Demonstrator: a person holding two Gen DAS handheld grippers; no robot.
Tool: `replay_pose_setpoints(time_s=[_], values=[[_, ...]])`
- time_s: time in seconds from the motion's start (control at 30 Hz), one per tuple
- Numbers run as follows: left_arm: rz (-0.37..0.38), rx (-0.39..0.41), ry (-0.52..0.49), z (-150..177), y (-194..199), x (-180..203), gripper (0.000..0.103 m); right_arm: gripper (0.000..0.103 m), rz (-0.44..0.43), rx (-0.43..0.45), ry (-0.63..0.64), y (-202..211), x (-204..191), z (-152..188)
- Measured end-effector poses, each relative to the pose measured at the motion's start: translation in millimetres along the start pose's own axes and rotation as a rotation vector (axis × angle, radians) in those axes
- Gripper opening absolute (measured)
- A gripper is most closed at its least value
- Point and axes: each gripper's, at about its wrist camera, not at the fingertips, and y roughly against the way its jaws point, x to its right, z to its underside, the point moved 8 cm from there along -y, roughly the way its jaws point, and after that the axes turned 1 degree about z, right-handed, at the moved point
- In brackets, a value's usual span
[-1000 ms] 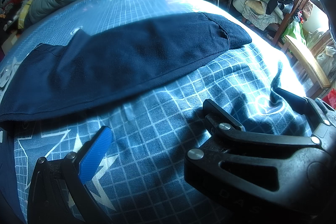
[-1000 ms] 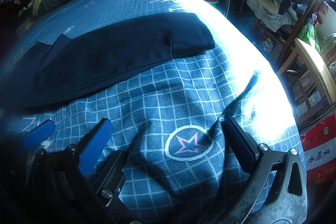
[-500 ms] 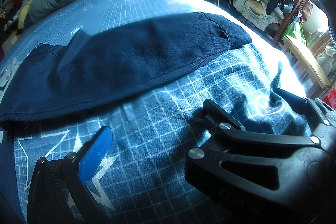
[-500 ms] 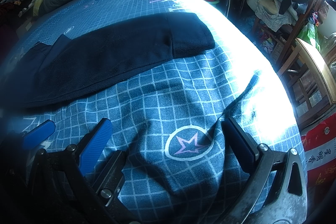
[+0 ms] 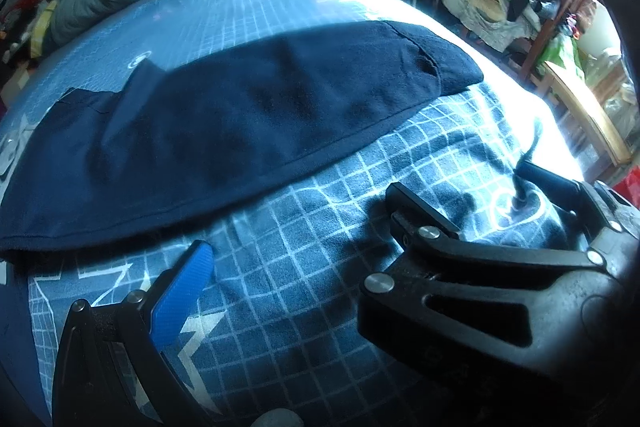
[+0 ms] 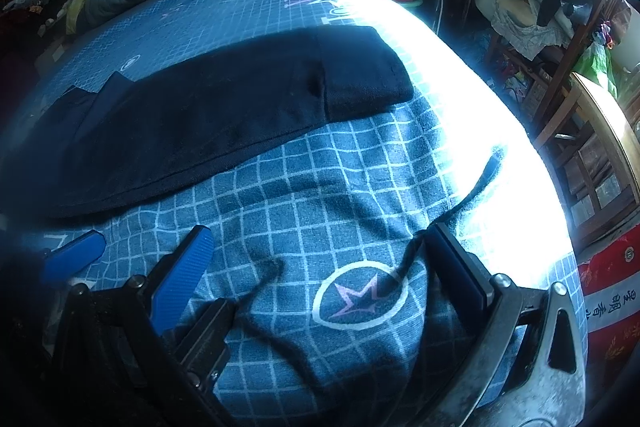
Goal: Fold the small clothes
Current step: 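Lift both open grippers and swing them toward the navy work jacket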
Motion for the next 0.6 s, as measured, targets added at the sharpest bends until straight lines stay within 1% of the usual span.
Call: replay_pose_setpoints(time_s=[0.03,0.1,0.13,0.17,0.2,0.23,0.27,0.3,0.37,0.4,0.43,0.5,0.6], values=[[0.050,-0.028,-0.031,1,2,2,0.103,0.103,-0.012,0.003,0.002,1,0,1],[0.196,-0.092,-0.101,6,10,8,0.103,0.103,-0.026,0.001,0.028,2,-1,2],[0.295,-0.149,-0.159,11,18,9,0.103,0.103,-0.027,-0.002,0.048,2,-2,3],[0.367,-0.214,-0.212,20,26,7,0.103,0.103,-0.027,-0.006,0.064,2,-3,4],[0.418,-0.239,-0.230,26,37,2,0.103,0.103,-0.026,-0.009,0.080,2,-4,5],[0.468,-0.251,-0.213,32,51,-10,0.103,0.103,-0.028,-0.015,0.096,3,-5,6],[0.501,-0.250,-0.188,37,65,-23,0.103,0.103,-0.029,-0.023,0.113,5,-6,8],[0.522,-0.228,-0.166,41,81,-39,0.103,0.103,-0.024,-0.037,0.135,7,-7,10],[0.550,-0.146,-0.094,45,119,-81,0.103,0.103,-0.005,-0.050,0.173,17,-11,16],[0.572,-0.118,-0.056,44,135,-100,0.103,0.103,-0.018,-0.041,0.186,28,-16,19],[0.583,-0.081,-0.016,43,154,-124,0.103,0.103,-0.046,-0.026,0.173,40,-22,20],[0.554,0.018,0.020,33,194,-170,0.103,0.103,-0.156,0.042,0.113,80,-38,19],[0.513,0.214,0.068,4,279,-243,0.103,0.103,-0.234,0.184,0.101,157,-70,14]])
